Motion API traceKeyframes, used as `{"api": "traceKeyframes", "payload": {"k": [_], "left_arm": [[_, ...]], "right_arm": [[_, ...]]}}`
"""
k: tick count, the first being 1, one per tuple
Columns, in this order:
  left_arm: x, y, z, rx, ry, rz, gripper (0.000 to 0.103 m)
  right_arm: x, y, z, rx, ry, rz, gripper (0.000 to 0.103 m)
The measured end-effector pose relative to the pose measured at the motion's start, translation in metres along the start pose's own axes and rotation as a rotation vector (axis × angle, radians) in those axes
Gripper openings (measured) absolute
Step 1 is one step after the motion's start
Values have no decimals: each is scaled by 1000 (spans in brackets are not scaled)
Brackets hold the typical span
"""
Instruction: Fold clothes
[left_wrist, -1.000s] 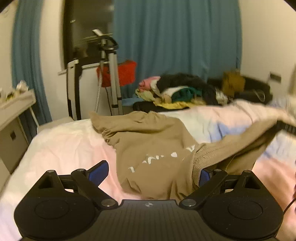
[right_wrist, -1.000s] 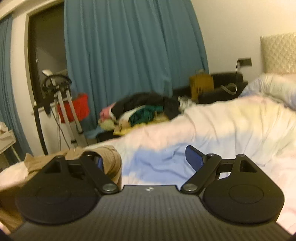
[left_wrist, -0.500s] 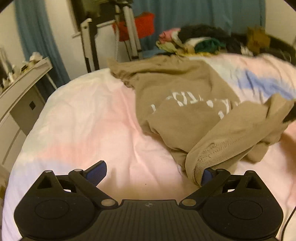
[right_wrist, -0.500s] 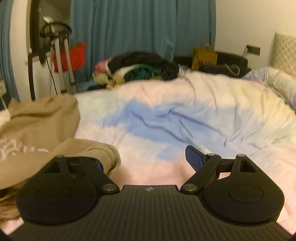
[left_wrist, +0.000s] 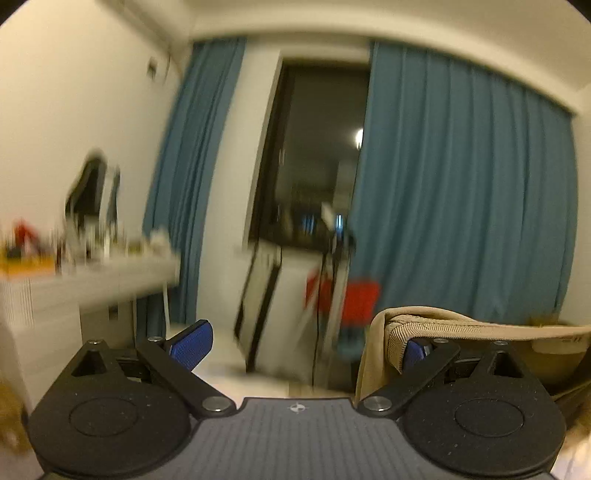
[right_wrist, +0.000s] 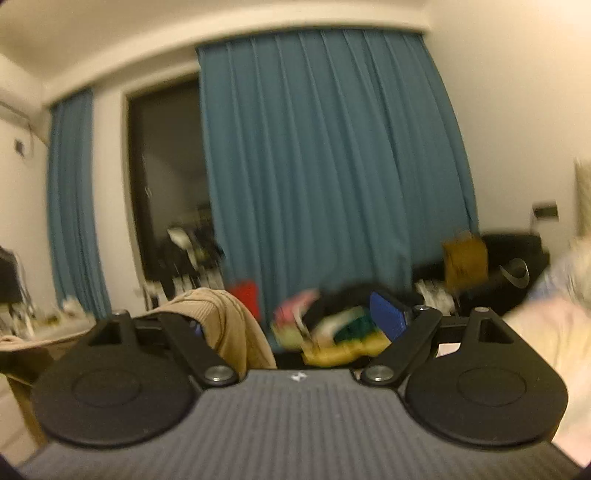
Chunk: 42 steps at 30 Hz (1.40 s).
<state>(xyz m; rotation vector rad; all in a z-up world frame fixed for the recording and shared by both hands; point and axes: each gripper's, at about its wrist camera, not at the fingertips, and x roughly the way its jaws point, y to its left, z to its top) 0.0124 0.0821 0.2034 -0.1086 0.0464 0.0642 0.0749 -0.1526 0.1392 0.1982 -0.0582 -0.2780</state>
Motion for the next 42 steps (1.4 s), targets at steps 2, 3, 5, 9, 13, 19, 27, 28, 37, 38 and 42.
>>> {"api": "traceKeyframes", "payload": {"k": [2, 3, 5, 9, 13, 19, 27, 28, 37, 38, 42], "left_arm": [[-18, -2, 48, -2, -82, 2, 101], [-26, -2, 69, -6, -110, 1, 102], [-40, -3, 113, -13, -168, -2, 103], [-75, -1, 189, -12, -240, -2, 103], [-109, 2, 252, -30, -262, -29, 103], [-119, -6, 289, -35, -170, -109, 103], [-24, -26, 203, 3, 82, -151, 103], [-5, -29, 188, 8, 121, -136, 103], [197, -71, 78, -16, 292, -48, 103], [221, -80, 64, -18, 297, -37, 103], [341, -105, -4, -27, 340, -6, 103]], "right_arm": [[-14, 13, 47, -36, -71, 29, 85], [-21, 18, 69, -51, -100, 43, 85], [-35, 27, 113, -64, -137, 77, 85], [-60, 42, 186, -99, -162, 137, 85], [-93, 56, 244, -171, -237, 163, 85], [-102, 53, 274, -177, -208, 148, 87], [-26, 24, 190, -204, 3, 91, 87], [-11, 21, 176, -204, 36, 91, 87], [178, 8, 78, -173, 201, -15, 87], [202, 7, 64, -176, 200, -32, 87], [296, -4, -7, -181, 219, -78, 87]]}}
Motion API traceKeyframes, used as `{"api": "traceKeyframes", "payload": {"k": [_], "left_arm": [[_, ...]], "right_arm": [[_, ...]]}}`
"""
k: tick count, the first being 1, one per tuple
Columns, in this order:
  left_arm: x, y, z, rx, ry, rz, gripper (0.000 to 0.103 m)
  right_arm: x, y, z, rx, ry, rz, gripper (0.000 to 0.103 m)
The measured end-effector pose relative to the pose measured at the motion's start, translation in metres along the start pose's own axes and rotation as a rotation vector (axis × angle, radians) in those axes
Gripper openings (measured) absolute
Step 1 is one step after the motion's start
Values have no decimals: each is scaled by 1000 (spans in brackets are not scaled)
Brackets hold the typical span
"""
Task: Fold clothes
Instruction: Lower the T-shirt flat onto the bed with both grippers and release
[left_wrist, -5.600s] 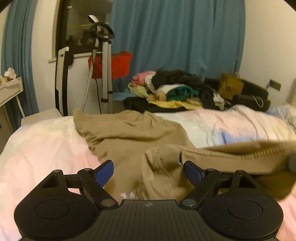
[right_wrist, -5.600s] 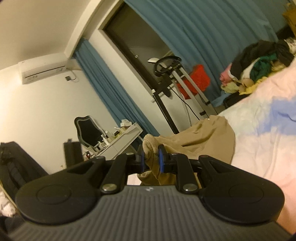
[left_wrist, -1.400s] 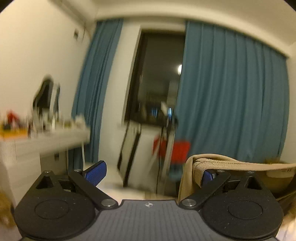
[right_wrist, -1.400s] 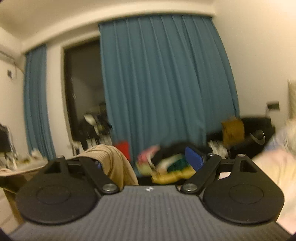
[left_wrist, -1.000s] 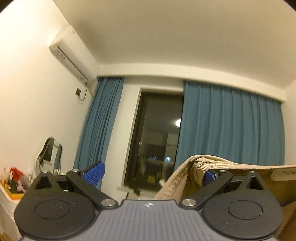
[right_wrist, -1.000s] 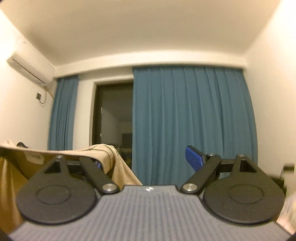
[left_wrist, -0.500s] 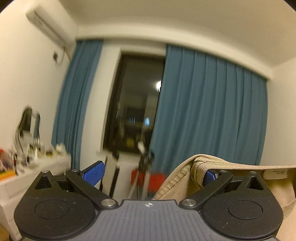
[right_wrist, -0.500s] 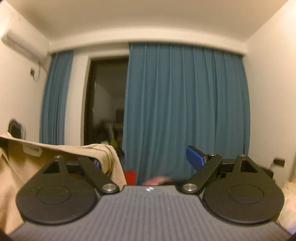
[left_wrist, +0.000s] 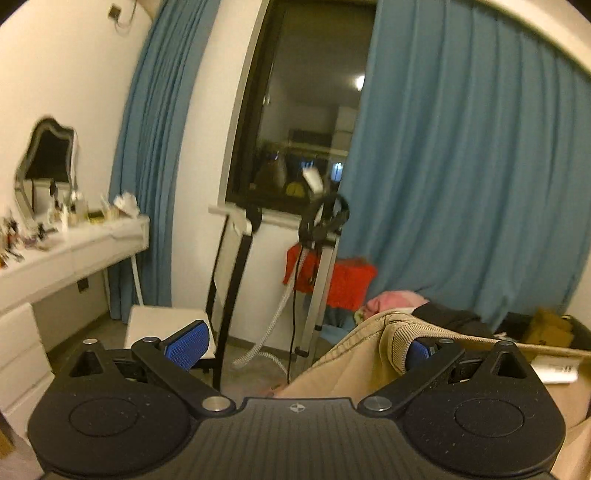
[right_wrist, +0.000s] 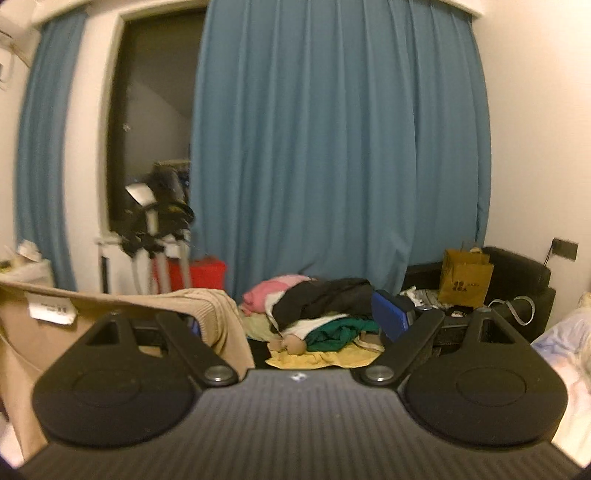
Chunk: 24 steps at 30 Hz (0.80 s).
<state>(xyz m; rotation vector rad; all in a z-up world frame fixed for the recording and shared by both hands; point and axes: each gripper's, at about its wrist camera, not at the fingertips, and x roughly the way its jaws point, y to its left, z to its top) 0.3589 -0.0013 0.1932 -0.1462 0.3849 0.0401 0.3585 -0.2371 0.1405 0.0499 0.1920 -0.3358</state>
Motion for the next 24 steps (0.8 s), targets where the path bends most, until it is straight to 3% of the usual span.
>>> {"api": "traceKeyframes", "payload": {"k": [5, 8, 10, 13, 17, 20, 24], "left_arm": [[171, -11, -74, 32, 95, 38, 103], [246, -4, -126, 50, 187, 21, 103], [295, 3, -158, 69, 309, -32, 102], [354, 8, -194, 107, 554, -118, 99], [369, 3, -213, 199, 653, -141, 99], [348, -7, -204, 298, 602, -143, 100], [280, -16, -192, 344, 499, -176, 103]], "right_arm": [[138, 7, -103, 2, 113, -19, 87], [199, 11, -171, 10, 235, -11, 87], [228, 17, -203, -29, 336, 8, 87], [264, 31, -243, -125, 490, 60, 87], [272, 52, -249, -206, 610, 191, 87], [249, 55, -231, -151, 605, 265, 86], [195, 54, -202, -111, 523, 279, 86]]}}
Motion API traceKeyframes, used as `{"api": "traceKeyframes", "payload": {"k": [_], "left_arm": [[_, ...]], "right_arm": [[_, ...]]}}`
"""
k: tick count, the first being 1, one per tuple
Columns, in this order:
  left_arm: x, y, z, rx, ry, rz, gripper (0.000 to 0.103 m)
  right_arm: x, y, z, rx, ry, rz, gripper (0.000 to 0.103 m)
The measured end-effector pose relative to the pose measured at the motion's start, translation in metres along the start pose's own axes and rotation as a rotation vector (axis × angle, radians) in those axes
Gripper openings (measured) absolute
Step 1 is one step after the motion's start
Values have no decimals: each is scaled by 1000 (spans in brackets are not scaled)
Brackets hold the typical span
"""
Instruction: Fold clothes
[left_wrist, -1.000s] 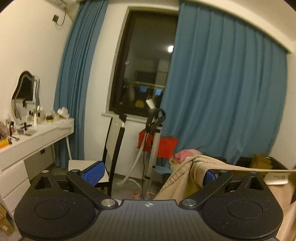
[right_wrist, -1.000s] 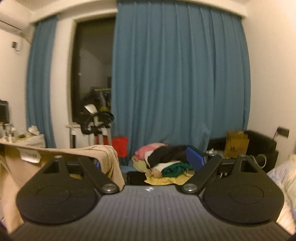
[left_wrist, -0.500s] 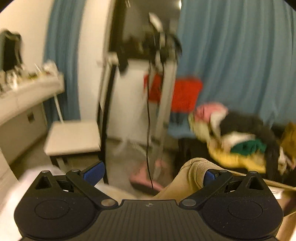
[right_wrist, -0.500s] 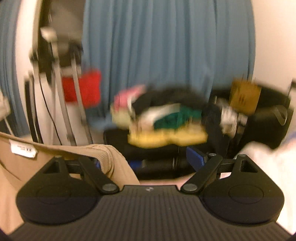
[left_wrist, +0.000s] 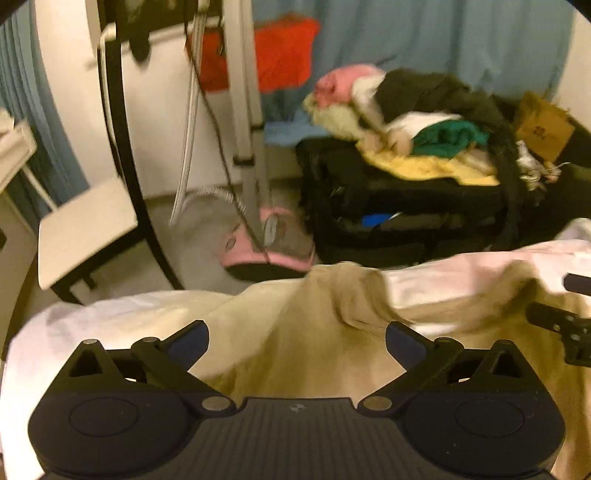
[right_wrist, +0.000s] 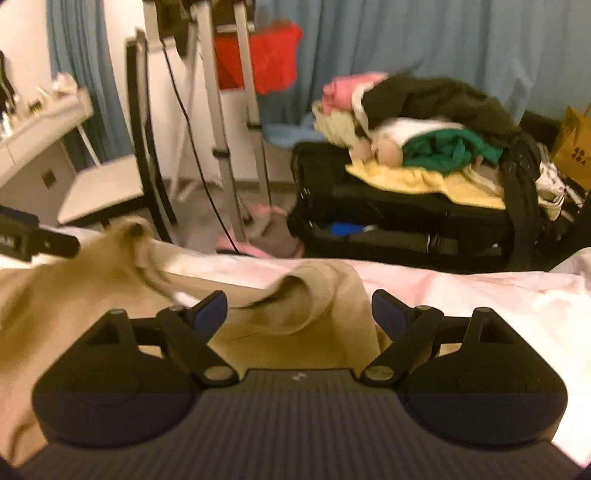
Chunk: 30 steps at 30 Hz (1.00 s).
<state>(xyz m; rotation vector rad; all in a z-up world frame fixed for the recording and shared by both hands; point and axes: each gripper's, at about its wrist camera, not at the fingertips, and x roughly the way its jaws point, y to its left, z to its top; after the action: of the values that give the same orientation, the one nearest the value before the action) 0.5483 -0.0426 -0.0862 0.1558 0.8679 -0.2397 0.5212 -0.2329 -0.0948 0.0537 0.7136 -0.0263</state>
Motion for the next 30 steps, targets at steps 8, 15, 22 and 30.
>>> {"api": "traceKeyframes", "payload": {"k": [8, 15, 22, 30], "left_arm": [[-175, -21, -106, -72, -238, -52, 103], [-285, -2, -204, -203, -307, -117, 102], [-328, 48, -251, -521, -237, -224, 99], [-296, 103, -279, -808, -195, -235, 97]], "right_arm": [[-144, 21, -55, 125, -182, 29, 87], [-261, 44, -116, 176, -273, 44, 87], [-330, 51, -175, 270, -374, 133, 87], [-286, 23, -252, 443, -353, 180, 86]]}}
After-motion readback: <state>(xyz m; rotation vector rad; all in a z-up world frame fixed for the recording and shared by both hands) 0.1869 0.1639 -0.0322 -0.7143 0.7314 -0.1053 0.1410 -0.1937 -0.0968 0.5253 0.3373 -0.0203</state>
